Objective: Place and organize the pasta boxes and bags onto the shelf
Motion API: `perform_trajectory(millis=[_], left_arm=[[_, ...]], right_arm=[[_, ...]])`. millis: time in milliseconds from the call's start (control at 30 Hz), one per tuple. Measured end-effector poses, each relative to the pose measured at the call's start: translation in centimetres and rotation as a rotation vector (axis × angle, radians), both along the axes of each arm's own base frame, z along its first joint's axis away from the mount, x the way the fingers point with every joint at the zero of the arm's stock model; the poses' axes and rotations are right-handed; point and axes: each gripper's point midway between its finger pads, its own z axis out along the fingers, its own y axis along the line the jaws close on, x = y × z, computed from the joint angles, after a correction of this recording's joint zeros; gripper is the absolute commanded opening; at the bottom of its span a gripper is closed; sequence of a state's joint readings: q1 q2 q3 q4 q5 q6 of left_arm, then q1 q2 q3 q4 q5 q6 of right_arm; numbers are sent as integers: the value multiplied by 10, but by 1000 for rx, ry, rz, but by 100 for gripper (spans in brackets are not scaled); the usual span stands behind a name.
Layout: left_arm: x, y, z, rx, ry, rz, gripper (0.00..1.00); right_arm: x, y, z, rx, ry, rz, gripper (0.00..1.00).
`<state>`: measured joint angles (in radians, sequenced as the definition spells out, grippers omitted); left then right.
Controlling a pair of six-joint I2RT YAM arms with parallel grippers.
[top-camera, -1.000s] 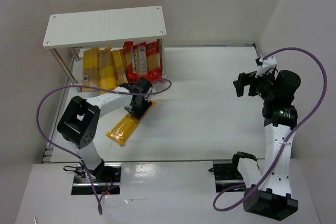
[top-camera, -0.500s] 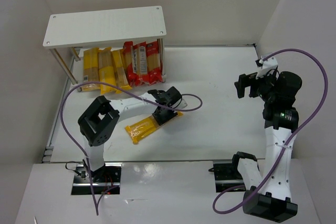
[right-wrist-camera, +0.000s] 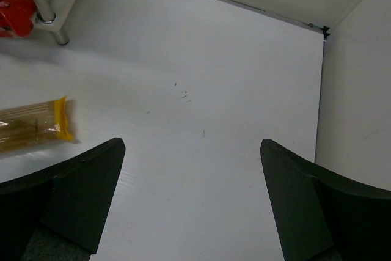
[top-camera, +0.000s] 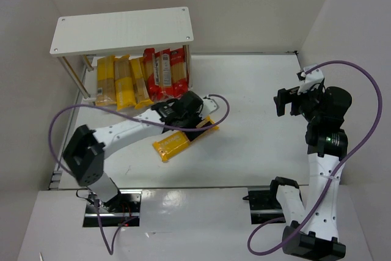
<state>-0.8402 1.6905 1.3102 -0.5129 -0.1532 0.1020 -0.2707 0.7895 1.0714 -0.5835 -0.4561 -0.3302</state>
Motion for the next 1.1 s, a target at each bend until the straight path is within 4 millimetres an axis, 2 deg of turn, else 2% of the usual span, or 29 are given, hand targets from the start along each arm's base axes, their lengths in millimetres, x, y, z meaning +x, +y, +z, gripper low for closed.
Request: perform_trajectory(millis=[67,133,333,600,767,933,1100], left_arm=[[-13,15,14,-45,-24,1,100],[-25,31,15,-55,-18,4,100],[-54,71,-36,30,108,18,100],[-57,65,-44,12,137,-25,100],[-54,62,-59,17,168,-28,100],[-51,64,-84,67,208,-38,100],[-42,61,-88,78,198,-49,100]], right_arm=[[-3,1,3,-3,-10,1,100],[-5,2,5,-5,-19,2,100],[-7,4,6,6,-22,2,100],[-10,5,8,12,-26,2,100],[-11,6,8,14,-29,3,100],[-11,6,8,14,-28,3,100],[-11,8,8,13,-28,11,100]])
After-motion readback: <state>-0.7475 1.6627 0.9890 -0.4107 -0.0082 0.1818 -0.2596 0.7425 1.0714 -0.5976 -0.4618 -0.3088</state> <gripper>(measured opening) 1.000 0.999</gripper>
